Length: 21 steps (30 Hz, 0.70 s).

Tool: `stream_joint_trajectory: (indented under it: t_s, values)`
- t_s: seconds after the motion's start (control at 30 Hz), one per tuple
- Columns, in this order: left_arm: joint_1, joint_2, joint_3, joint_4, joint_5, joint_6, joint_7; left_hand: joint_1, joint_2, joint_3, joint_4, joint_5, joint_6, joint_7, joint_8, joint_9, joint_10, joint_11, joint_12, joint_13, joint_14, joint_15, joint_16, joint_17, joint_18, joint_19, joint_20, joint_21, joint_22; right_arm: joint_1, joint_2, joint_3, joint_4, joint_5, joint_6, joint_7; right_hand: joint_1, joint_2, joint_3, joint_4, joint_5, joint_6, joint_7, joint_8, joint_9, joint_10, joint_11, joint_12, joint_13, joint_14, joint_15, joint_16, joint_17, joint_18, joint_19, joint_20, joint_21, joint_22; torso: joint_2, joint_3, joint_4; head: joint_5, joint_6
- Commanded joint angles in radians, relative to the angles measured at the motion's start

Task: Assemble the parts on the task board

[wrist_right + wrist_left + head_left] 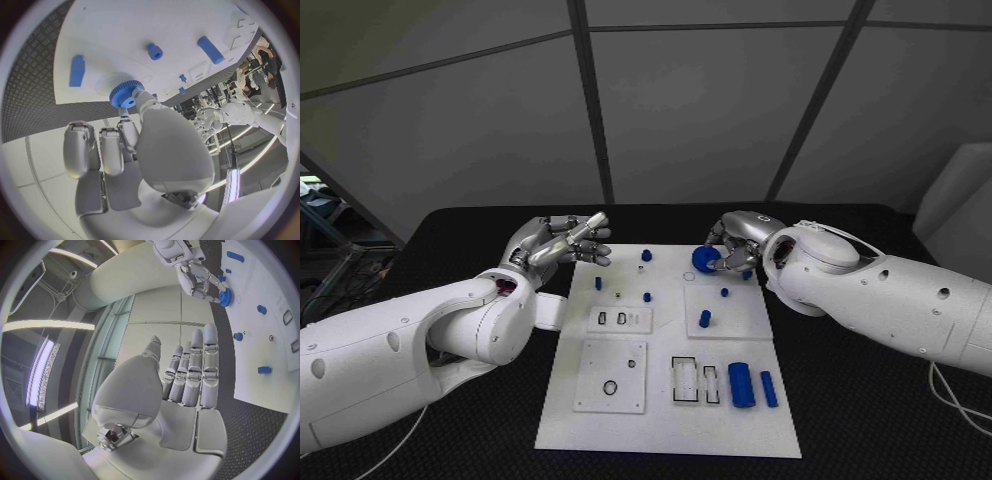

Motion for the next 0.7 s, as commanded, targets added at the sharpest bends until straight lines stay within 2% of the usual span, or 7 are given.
stream_joint_trajectory:
  t_s: [0.03, 0.17, 0.27, 0.5, 0.7]
  values:
    - [0.001, 0.001, 0.001, -0.001, -0.003, 0.015, 0.001, -0.003, 0.006, -0.002, -0.001, 0.005, 0.004, 0.001, -0.005, 0.000, 0.005, 0.002, -0.006, 0.000, 0.006, -0.002, -0.004, 0.001, -0.012, 0.007, -0.003, 0.005, -0.001, 0.003, -0.001, 0.002, 0.037, -0.063, -0.105, -0.015, -0.013, 0.001, 0.008, -0.002, 0.004, 0.028, -0.020, -0.006, -0.002, 0.010, 0.002, 0.006, 0.005, 0.076, -0.005, 0.007, 0.121, -0.015, 0.005, -0.001, 0.007, 0.091, 0.000, -0.0004, 0.0002, 0.002, 0.001]
    - [0.001, 0.001, 0.001, -0.002, -0.003, 0.015, 0.002, -0.002, 0.007, -0.002, -0.001, 0.005, 0.004, 0.001, -0.005, 0.000, 0.005, 0.002, -0.006, 0.000, 0.006, -0.002, -0.004, 0.001, -0.012, 0.006, -0.003, 0.005, -0.001, 0.003, 0.014, 0.002, 0.067, -0.093, -0.142, -0.018, -0.019, -0.007, 0.015, -0.003, 0.006, 0.029, -0.019, -0.011, -0.004, 0.019, 0.002, 0.020, 0.020, 0.077, -0.004, 0.010, 0.127, -0.016, 0.010, -0.001, 0.010, 0.099, 0.001, 0.0003, 0.0007, 0.004, 0.001]
    - [0.001, 0.002, 0.001, -0.003, -0.003, 0.014, 0.002, -0.002, 0.007, -0.002, -0.001, 0.005, 0.004, 0.001, -0.005, 0.000, 0.005, 0.002, -0.006, 0.000, 0.006, -0.002, -0.004, 0.001, -0.012, 0.006, -0.003, 0.005, -0.001, 0.003, 0.045, 0.002, 0.067, -0.112, -0.149, -0.020, -0.021, -0.008, 0.018, -0.004, 0.007, 0.032, -0.020, -0.012, -0.004, 0.019, 0.002, 0.020, 0.020, 0.077, -0.004, 0.010, 0.127, -0.017, 0.012, -0.001, 0.012, 0.101, 0.001, -0.0007, -0.0002, 0.004, 0.001]
    - [0.001, 0.005, 0.001, -0.005, -0.003, 0.015, 0.002, -0.002, 0.007, -0.002, -0.001, 0.005, 0.004, 0.001, -0.005, 0.000, 0.005, 0.002, -0.006, 0.000, 0.006, -0.002, -0.004, 0.001, -0.012, 0.006, -0.003, 0.005, -0.001, 0.003, 0.133, 0.001, 0.022, -0.141, -0.142, -0.022, -0.023, -0.009, 0.022, -0.004, 0.004, 0.035, -0.020, -0.013, -0.004, 0.018, 0.002, 0.019, 0.020, 0.076, -0.004, 0.009, 0.125, -0.017, 0.011, -0.001, 0.012, 0.101, 0.002, -0.0019, 0.0037, 0.008, -0.002]
    - [0.001, 0.007, 0.001, -0.007, -0.003, 0.016, 0.002, -0.002, 0.007, -0.002, -0.001, 0.005, 0.004, 0.001, -0.006, 0.000, 0.005, 0.003, -0.007, -0.001, 0.006, -0.002, -0.005, 0.002, -0.012, 0.006, -0.003, 0.005, -0.001, 0.001, 0.187, 0.000, -0.018, -0.149, -0.130, -0.028, -0.028, -0.010, 0.029, -0.005, 0.001, 0.031, -0.018, -0.021, -0.007, 0.015, 0.003, 0.014, 0.016, 0.076, -0.004, 0.009, 0.125, -0.017, 0.012, -0.001, 0.012, 0.102, 0.003, -0.0012, 0.0013, 0.017, -0.007]
